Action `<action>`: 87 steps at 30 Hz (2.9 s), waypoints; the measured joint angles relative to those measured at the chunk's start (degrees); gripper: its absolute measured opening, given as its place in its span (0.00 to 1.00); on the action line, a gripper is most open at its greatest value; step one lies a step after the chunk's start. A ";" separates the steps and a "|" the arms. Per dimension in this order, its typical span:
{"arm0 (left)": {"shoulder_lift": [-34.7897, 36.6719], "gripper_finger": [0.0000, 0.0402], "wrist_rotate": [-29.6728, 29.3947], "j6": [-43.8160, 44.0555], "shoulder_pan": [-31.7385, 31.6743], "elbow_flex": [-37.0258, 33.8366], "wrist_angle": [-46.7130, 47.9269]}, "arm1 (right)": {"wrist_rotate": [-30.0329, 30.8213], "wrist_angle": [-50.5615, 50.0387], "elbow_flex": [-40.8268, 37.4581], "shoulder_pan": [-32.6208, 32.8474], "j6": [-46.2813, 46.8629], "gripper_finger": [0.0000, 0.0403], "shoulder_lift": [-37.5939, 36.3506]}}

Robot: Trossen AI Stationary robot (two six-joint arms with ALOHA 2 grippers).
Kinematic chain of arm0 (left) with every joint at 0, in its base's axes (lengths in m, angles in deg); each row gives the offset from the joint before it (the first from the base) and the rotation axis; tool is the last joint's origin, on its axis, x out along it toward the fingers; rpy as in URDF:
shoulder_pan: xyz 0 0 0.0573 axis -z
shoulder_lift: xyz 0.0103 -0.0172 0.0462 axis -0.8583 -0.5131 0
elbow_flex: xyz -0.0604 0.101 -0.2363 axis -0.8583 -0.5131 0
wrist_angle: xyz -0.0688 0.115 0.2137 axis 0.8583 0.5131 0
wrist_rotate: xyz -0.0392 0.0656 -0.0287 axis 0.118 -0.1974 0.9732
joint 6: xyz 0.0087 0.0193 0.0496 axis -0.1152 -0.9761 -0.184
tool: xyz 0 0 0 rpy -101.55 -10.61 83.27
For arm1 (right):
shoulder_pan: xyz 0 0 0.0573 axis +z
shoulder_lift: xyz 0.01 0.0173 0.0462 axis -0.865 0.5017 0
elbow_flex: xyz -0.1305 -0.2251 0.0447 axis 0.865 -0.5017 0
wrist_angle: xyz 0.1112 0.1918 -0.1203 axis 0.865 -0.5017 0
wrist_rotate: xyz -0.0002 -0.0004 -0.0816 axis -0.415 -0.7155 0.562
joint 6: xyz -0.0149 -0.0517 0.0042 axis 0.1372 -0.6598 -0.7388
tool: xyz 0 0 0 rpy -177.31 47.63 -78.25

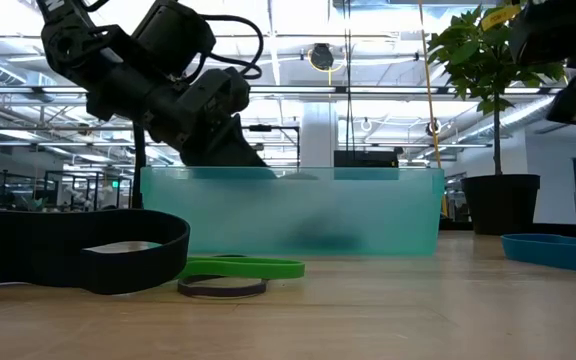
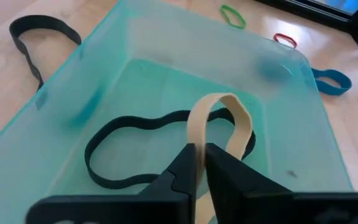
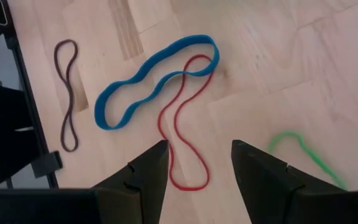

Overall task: Pick and place rubber bands into bin
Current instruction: Put the brown rubber band into the green bin, then put the green rubber band into the green bin

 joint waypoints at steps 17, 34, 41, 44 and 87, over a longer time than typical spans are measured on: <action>0.12 0.45 5.77 -0.02 0.00 -0.02 -1.85 | 7.85 -4.77 0.00 -0.16 -13.94 0.42 3.04; 6.49 0.48 9.16 -3.66 0.63 -0.07 -7.19 | 9.58 -9.53 0.00 -2.52 -22.05 0.42 21.13; 11.52 0.50 9.16 -4.72 1.27 -0.07 -7.13 | 7.15 -3.93 -2.86 -4.66 -25.62 0.39 24.04; 12.91 0.50 9.18 -4.72 1.69 -0.07 -6.63 | 4.36 -2.68 -4.94 -5.73 -26.00 0.35 24.01; 13.42 0.43 11.10 2.95 6.56 -0.02 -11.70 | 27.24 40.01 -10.44 -8.54 -27.66 0.00 -4.63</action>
